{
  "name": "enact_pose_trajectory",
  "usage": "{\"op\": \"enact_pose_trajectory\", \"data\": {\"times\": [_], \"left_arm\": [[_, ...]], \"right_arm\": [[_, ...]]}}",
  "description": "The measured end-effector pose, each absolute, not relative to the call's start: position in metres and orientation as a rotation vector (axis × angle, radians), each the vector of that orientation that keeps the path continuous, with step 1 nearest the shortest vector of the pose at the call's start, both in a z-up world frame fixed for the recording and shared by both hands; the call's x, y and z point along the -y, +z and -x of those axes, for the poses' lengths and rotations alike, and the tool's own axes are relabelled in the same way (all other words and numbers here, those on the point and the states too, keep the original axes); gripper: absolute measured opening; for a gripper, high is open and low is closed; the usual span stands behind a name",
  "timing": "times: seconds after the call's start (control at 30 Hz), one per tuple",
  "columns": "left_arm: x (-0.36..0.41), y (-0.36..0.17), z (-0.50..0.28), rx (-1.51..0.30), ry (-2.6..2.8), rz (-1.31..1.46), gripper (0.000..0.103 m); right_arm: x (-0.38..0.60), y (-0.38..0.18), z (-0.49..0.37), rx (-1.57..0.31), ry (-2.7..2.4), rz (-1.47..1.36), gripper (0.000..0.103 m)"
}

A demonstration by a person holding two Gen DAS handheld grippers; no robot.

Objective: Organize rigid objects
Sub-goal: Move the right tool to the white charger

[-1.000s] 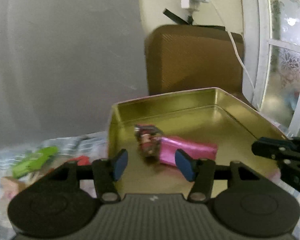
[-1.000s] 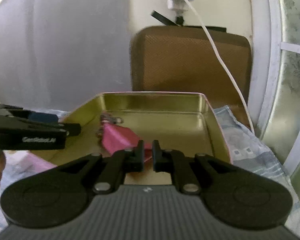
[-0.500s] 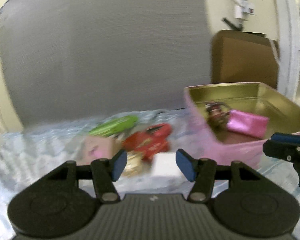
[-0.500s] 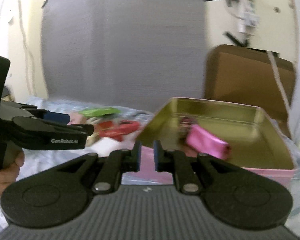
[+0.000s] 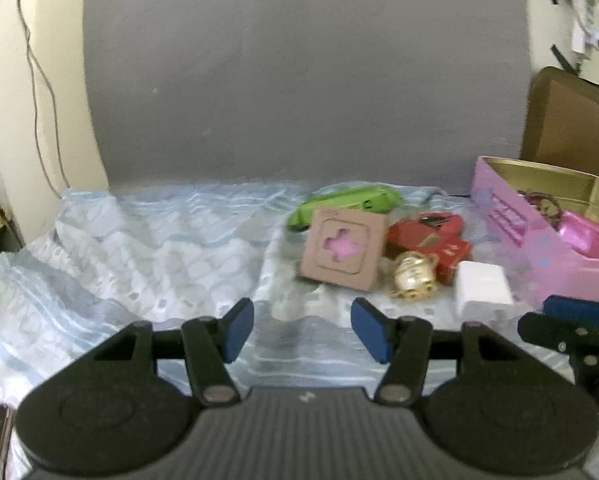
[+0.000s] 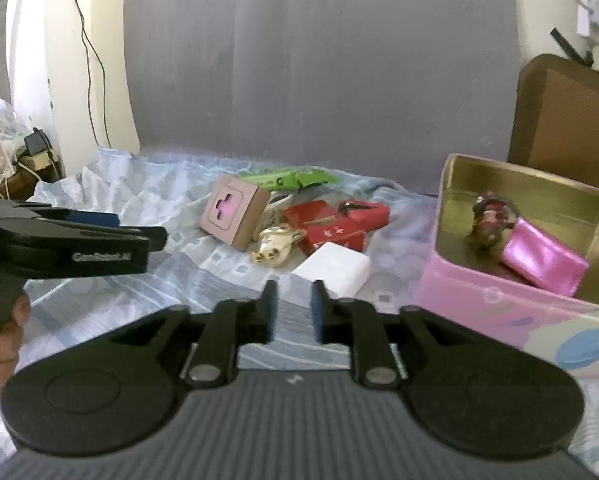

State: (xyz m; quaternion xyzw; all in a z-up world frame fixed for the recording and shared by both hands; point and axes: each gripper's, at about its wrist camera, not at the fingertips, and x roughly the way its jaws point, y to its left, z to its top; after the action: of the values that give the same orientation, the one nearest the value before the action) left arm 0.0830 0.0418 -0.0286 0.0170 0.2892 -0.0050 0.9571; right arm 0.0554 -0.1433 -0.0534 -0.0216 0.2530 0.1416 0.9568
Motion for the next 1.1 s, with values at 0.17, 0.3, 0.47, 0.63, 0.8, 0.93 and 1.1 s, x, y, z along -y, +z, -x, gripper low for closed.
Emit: {"op": "enact_pose_trajectory", "data": {"times": [0.17,0.3,0.47,0.63,0.8,0.93,1.1], "left_arm": [[-0.053,-0.040,-0.092,-0.616,0.009,-0.012,0.055],[-0.058,-0.048,-0.099,-0.632,0.015,-0.001,0.055],[-0.060,-0.052,-0.105,-0.637,0.020,0.002,0.055],[-0.061,-0.051,-0.111,-0.630,0.009,-0.014,0.055],[-0.060,-0.049,-0.112,-0.615,0.004,-0.035,0.056],[-0.053,-0.047,-0.109,-0.595,-0.009,-0.067,0.057],[-0.040,-0.042,-0.101,-0.570,-0.027,-0.102,0.058]], "right_arm": [[0.141,-0.062,-0.068,-0.536,0.281,0.033,0.041],[0.138,-0.068,-0.081,-0.550,0.287,0.052,0.044],[0.131,-0.072,-0.100,-0.558,0.291,0.092,0.056],[0.123,-0.074,-0.121,-0.550,0.288,0.159,0.063],[0.118,-0.083,-0.132,-0.542,0.240,0.278,0.074],[0.115,-0.091,-0.122,-0.525,0.220,0.379,0.067],[0.122,-0.092,-0.097,-0.498,0.252,0.448,0.058]]}}
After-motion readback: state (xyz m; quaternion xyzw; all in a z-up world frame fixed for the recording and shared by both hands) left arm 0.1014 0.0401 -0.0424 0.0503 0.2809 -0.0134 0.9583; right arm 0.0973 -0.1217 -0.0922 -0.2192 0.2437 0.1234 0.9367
